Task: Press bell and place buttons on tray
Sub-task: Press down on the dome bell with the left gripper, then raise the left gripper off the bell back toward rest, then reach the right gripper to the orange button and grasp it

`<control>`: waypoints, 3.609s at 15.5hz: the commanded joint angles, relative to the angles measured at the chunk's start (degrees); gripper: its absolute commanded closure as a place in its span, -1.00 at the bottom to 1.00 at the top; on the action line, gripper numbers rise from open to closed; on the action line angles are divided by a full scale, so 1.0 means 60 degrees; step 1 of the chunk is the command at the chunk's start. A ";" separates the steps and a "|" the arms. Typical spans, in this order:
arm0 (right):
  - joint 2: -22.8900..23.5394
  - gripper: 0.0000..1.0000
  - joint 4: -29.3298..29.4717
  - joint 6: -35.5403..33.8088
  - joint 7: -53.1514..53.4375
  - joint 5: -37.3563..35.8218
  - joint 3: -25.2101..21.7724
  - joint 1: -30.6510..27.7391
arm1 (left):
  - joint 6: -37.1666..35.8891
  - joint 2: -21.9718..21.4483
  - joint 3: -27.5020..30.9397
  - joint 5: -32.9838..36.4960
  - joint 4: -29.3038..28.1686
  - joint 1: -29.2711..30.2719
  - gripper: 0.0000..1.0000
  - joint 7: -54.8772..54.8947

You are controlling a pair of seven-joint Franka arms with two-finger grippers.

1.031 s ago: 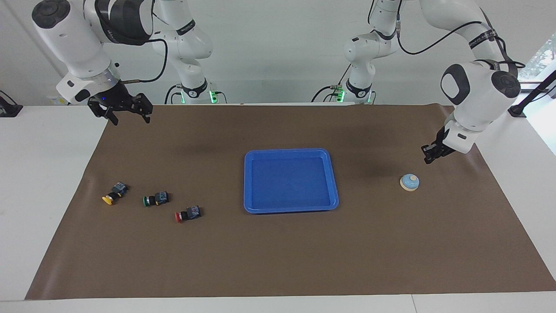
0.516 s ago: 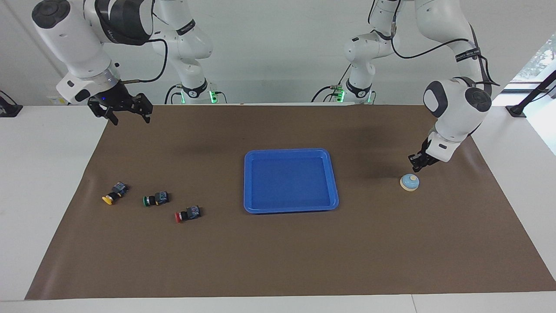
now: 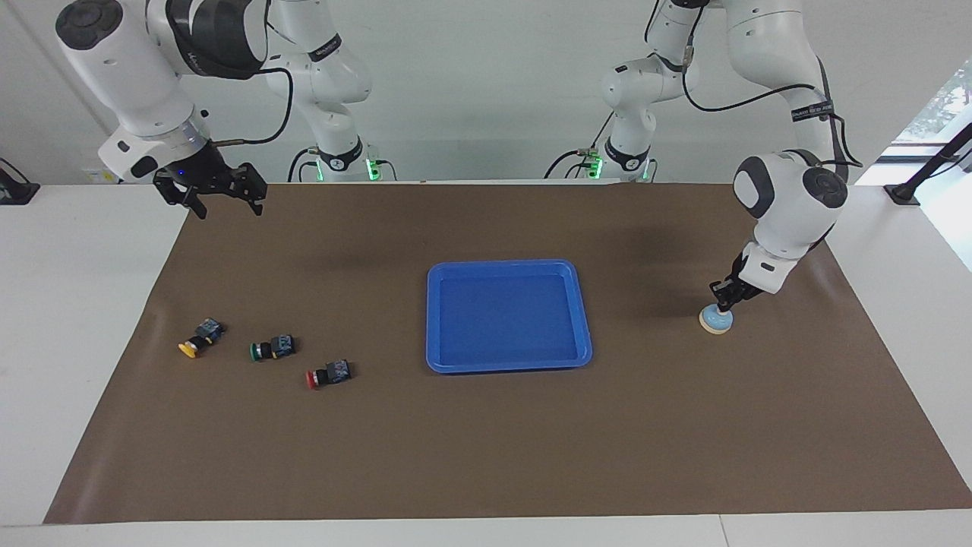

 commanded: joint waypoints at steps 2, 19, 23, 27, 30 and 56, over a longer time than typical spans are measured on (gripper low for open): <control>-0.0220 -1.00 -0.0206 -0.0037 -0.0208 0.0098 0.0058 -0.0098 | 0.0656 0.0401 0.0009 -0.0048 -0.0200 -0.0006 1.00 -0.0013; -0.0133 -1.00 -0.0016 0.0138 -0.0397 0.0171 -0.0176 -0.0506 | -0.4922 -0.1324 -0.0064 -0.0033 0.2862 -0.0314 -1.00 -0.0101; -0.0089 -1.00 -0.0440 0.1089 -0.0355 0.0054 -0.0177 -0.0566 | -0.5699 -0.1853 -0.0079 -0.0033 0.2891 -0.0328 -1.00 -0.0101; 0.1373 -1.00 -0.0353 0.2579 0.0055 0.0054 -0.0191 -0.0873 | -0.5980 -0.2147 -0.0093 -0.0033 0.2891 -0.0372 -1.00 -0.0101; 0.2311 -1.00 -0.0367 0.3972 0.0274 0.0025 -0.0206 -0.1181 | -0.6403 -0.2454 -0.0079 -0.0047 0.2891 -0.0372 -1.00 -0.0072; 0.4145 -0.79 -0.1846 0.7551 0.2136 -0.0107 -0.0191 -0.2002 | -0.6405 -0.2176 0.1357 -0.0048 0.3082 -0.1954 -1.00 -0.0043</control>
